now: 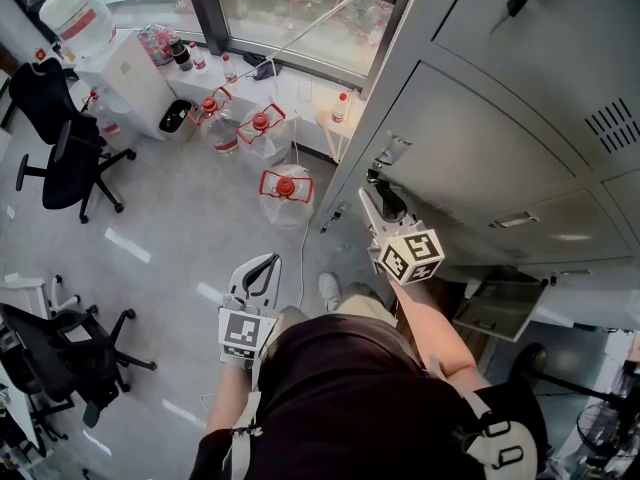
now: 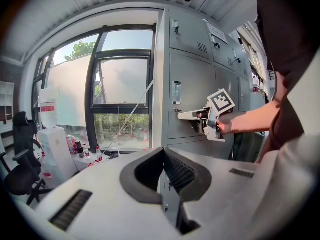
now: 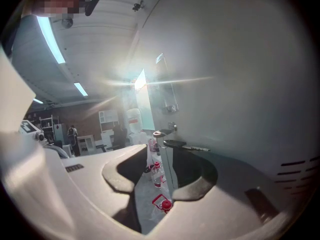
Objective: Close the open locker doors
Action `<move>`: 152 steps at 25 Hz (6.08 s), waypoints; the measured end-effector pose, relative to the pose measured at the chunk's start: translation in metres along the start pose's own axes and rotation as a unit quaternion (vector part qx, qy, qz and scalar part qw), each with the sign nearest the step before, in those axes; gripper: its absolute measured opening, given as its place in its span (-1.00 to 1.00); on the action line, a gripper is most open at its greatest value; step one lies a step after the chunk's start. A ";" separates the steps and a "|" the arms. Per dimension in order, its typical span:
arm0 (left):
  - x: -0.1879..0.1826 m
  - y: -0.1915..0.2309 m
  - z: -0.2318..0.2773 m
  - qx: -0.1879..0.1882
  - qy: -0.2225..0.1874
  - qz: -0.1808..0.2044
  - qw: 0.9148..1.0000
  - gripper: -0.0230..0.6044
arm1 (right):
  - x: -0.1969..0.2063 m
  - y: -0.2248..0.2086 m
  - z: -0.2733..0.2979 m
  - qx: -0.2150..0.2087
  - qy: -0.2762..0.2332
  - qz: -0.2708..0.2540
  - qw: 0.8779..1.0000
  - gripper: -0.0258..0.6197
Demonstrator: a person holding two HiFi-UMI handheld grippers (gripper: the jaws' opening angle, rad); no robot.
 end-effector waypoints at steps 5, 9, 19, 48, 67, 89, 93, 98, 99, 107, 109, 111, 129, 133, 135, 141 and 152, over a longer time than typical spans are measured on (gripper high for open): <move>-0.001 -0.002 -0.009 0.022 -0.004 0.000 1.000 -0.90 | -0.003 0.014 -0.019 0.014 -0.006 -0.006 1.000 -0.44; 0.002 -0.011 -0.014 0.045 -0.008 0.001 0.999 -0.90 | -0.003 0.022 -0.045 0.032 -0.012 -0.009 0.999 -0.44; 0.004 -0.048 -0.030 0.119 -0.013 -0.010 0.993 -0.90 | 0.000 0.048 -0.126 0.095 -0.017 -0.012 0.995 -0.45; 0.022 -0.296 0.055 0.381 0.019 -0.031 0.924 -0.90 | -0.018 -0.009 -0.442 0.342 -0.032 -0.012 0.939 -0.52; 0.014 -0.550 0.120 0.461 0.035 -0.008 0.887 -0.90 | -0.020 -0.126 -0.679 0.439 -0.063 0.011 0.896 -0.52; 0.019 -0.591 0.177 0.545 0.069 0.022 0.835 -0.90 | 0.026 -0.214 -0.692 0.492 -0.027 0.062 0.868 -0.28; 0.020 -0.586 0.190 0.549 0.069 0.023 0.833 -0.90 | 0.036 -0.226 -0.688 0.501 -0.016 0.067 0.863 -0.23; 0.020 -0.577 0.201 0.545 0.071 0.020 0.835 -0.90 | 0.044 -0.235 -0.684 0.504 -0.001 0.067 0.861 -0.21; 0.020 -0.576 0.202 0.544 0.070 0.020 0.836 -0.90 | 0.045 -0.236 -0.683 0.503 0.002 0.067 0.861 -0.21; 0.020 -0.562 0.204 0.534 0.070 0.014 0.842 -0.90 | 0.048 -0.239 -0.670 0.495 0.014 0.065 0.866 -0.21; 0.020 -0.556 0.203 0.529 0.069 0.012 0.846 -0.90 | 0.048 -0.239 -0.666 0.492 0.016 0.065 0.868 -0.20; 0.021 -0.550 0.202 0.523 0.069 0.010 0.850 -0.90 | 0.046 -0.238 -0.660 0.488 0.015 0.066 0.870 -0.20; 0.027 -0.482 0.211 0.498 0.065 -0.008 0.865 -0.90 | 0.050 -0.236 -0.585 0.462 0.030 0.058 0.884 -0.20; 0.028 -0.469 0.220 0.497 0.067 -0.010 0.865 -0.90 | 0.050 -0.241 -0.565 0.459 0.029 0.055 0.886 -0.20; 0.029 -0.463 0.223 0.499 0.067 -0.009 0.864 -0.90 | 0.050 -0.244 -0.556 0.458 0.028 0.052 0.887 -0.20; 0.035 -0.447 0.230 0.502 0.070 -0.005 0.862 -0.90 | 0.050 -0.253 -0.528 0.449 0.027 0.048 0.892 -0.20; 0.040 -0.412 0.242 0.485 0.083 0.002 0.870 -0.90 | 0.058 -0.274 -0.482 0.426 0.027 0.040 0.904 -0.20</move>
Point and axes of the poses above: the fingertips, and each gripper's own axes: z forward along the fingers, y to its left, x out of its underside, the point moved 3 cm from there along -z, backward along the fingers, and after that the axes turned 15 degrees about -y, right-handed, at the moved point
